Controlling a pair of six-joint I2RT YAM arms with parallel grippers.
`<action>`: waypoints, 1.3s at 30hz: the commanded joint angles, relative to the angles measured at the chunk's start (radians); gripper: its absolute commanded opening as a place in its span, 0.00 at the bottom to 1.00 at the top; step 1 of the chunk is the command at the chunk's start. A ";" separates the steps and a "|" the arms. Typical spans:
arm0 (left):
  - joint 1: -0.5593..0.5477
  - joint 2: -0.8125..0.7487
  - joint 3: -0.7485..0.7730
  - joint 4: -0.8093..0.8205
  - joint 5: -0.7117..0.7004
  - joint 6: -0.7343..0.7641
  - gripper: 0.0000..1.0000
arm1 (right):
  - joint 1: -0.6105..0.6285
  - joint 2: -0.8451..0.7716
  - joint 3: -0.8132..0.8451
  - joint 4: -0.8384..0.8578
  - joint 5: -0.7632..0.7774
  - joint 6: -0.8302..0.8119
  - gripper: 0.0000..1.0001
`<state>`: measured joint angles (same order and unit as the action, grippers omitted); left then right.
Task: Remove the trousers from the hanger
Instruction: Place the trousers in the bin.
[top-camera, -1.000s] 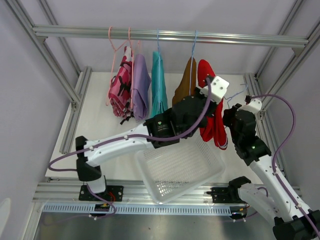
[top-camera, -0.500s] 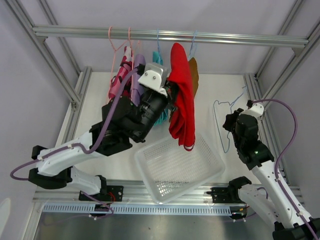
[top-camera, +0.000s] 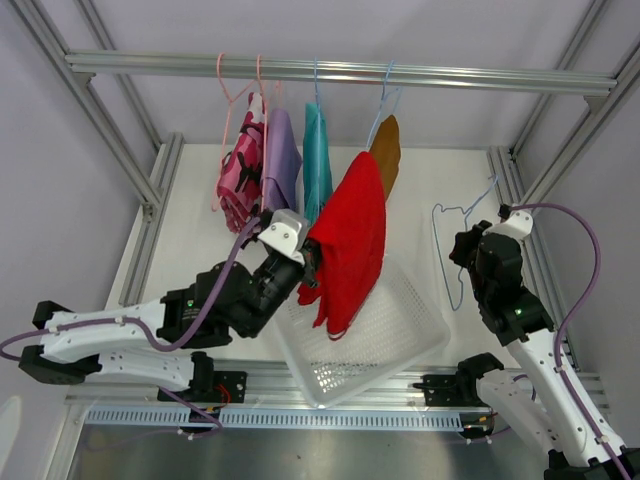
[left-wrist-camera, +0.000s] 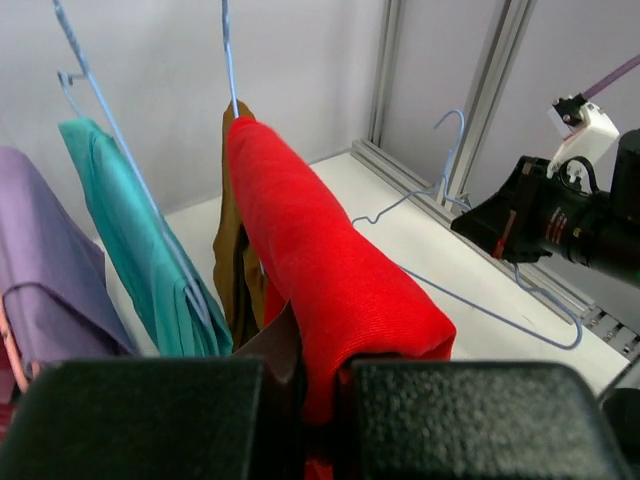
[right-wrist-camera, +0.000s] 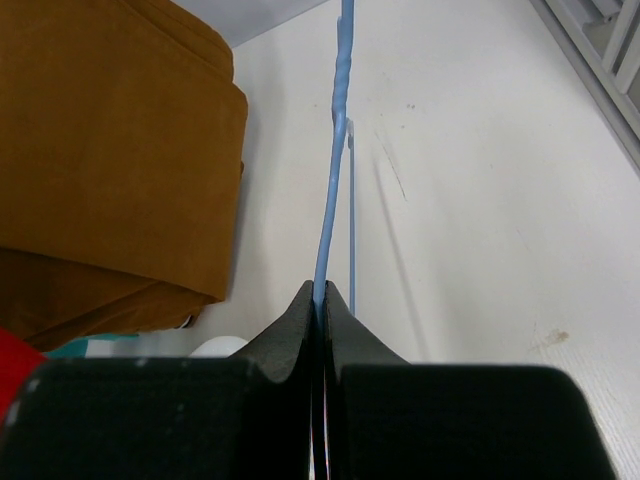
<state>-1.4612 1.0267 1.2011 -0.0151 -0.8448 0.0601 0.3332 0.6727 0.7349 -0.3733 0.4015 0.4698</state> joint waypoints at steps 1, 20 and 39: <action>-0.033 -0.114 -0.017 0.144 -0.088 -0.052 0.01 | -0.006 -0.004 0.011 0.013 -0.016 -0.010 0.00; -0.129 -0.260 -0.245 0.028 -0.244 -0.238 0.01 | -0.019 0.019 -0.006 0.027 -0.050 -0.013 0.00; -0.180 -0.304 -0.248 -0.264 -0.361 -0.384 0.01 | -0.040 0.025 -0.026 0.040 -0.075 -0.010 0.00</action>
<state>-1.6367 0.7094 0.9367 -0.2913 -1.1622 -0.2539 0.3004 0.6991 0.7170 -0.3759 0.3313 0.4690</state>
